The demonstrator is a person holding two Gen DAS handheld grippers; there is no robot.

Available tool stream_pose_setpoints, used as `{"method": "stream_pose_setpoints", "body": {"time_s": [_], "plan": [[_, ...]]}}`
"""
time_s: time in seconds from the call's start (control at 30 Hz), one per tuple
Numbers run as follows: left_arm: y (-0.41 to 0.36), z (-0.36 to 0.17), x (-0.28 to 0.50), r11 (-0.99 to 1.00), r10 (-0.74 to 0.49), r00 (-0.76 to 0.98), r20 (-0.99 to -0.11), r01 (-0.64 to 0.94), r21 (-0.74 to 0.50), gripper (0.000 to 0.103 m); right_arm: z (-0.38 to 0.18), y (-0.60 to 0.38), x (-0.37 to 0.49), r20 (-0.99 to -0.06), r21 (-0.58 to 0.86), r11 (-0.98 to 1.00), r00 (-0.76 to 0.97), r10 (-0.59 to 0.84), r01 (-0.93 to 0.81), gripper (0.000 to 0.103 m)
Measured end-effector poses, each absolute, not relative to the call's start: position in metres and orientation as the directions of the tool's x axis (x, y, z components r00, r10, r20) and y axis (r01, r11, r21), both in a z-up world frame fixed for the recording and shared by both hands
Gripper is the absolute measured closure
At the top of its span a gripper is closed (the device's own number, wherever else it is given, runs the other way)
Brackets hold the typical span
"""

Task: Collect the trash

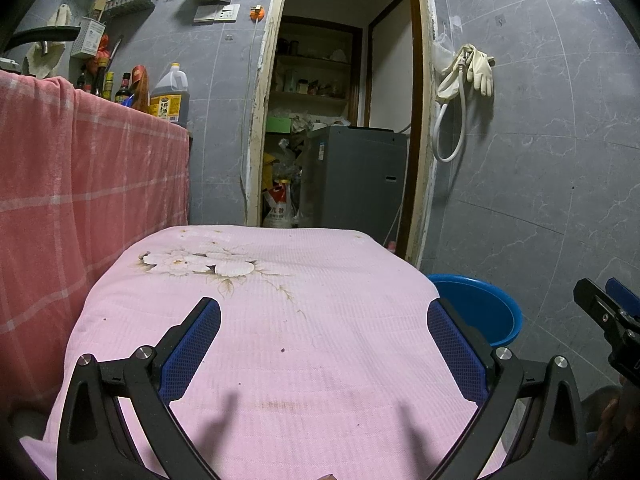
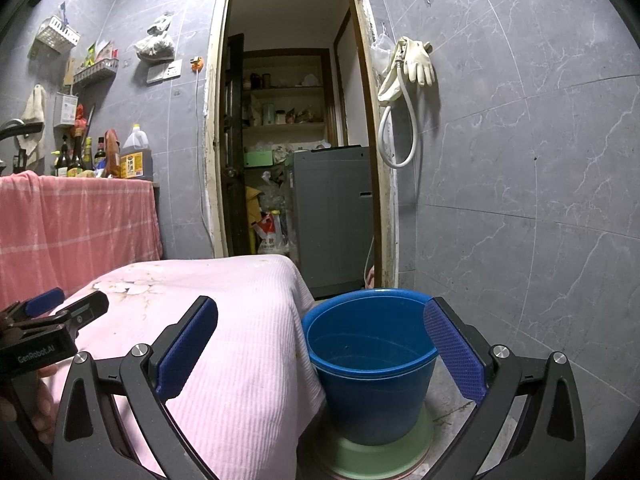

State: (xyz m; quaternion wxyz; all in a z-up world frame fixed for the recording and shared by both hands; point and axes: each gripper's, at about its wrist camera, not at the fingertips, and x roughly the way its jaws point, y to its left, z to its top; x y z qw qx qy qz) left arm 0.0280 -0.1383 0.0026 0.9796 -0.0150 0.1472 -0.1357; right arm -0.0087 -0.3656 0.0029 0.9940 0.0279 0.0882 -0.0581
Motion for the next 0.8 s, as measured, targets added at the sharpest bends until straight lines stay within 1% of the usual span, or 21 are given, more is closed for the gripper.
{"method": "stream_pose_setpoints", "body": {"time_s": [0.37,0.8], "plan": [[-0.1385,0.0029,0.0276,0.963,-0.269,0.921,-0.283,0.262,-0.064,0.002,0.0026,-0.3651,-0.0088,-0.178,0.046,0.992,0.978,-0.111,0.121,0.0],[-0.1407,0.0009,0.0296,0.971,-0.238,0.929,-0.284,0.236,-0.041,0.002,0.0021,-0.3644,-0.0089,-0.179,0.046,0.992,0.977,-0.111,0.121,0.0]]}}
